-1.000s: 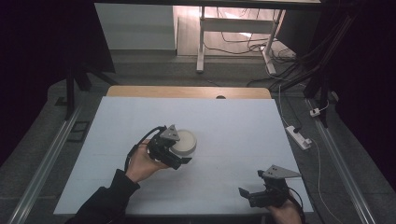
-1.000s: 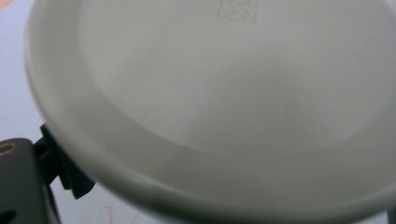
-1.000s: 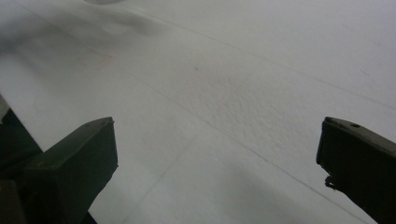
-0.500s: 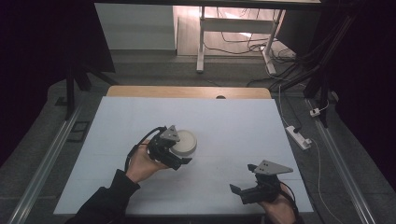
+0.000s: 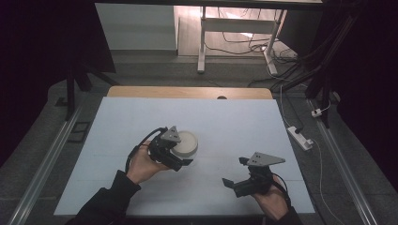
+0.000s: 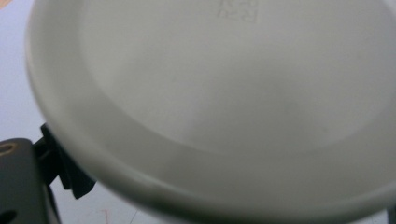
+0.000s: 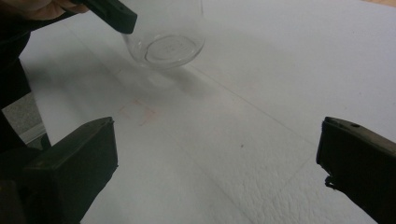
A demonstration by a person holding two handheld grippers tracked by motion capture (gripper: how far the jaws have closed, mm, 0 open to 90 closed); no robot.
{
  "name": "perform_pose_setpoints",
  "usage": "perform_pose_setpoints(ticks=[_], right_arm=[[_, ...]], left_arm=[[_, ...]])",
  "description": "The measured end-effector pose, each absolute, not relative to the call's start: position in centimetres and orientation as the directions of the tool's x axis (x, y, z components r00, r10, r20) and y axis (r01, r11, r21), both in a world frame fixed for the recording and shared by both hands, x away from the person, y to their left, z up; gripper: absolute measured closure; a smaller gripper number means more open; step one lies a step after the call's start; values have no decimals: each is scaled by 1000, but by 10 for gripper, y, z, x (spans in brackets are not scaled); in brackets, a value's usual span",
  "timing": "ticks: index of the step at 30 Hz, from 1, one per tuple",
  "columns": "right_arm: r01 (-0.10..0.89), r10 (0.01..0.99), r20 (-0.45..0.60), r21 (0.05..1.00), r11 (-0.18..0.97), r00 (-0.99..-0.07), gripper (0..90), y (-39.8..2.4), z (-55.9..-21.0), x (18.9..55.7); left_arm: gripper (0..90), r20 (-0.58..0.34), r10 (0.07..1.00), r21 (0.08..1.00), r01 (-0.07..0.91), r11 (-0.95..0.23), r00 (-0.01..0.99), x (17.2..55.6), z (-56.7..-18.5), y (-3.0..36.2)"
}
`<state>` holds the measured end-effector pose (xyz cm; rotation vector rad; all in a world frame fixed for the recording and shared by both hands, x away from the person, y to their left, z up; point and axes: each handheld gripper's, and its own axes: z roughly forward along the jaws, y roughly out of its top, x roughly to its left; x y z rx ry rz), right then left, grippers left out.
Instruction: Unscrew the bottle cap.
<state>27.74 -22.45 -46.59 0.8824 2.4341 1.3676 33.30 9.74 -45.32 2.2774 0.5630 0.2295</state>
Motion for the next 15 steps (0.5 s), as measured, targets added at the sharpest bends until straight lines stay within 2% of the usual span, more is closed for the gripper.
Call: perform_pose_setpoints(ticks=[8, 15], right_arm=[[386, 595, 104, 845, 370, -797, 0, -210, -459, 289], [358, 581, 56, 835, 419, -812, 0, -197, -457, 295]], left_arm=[[75, -5, 458, 724, 319, -612, 889, 332, -454, 97], [75, -6, 453, 724, 316, -613, 892, 332, -455, 96]])
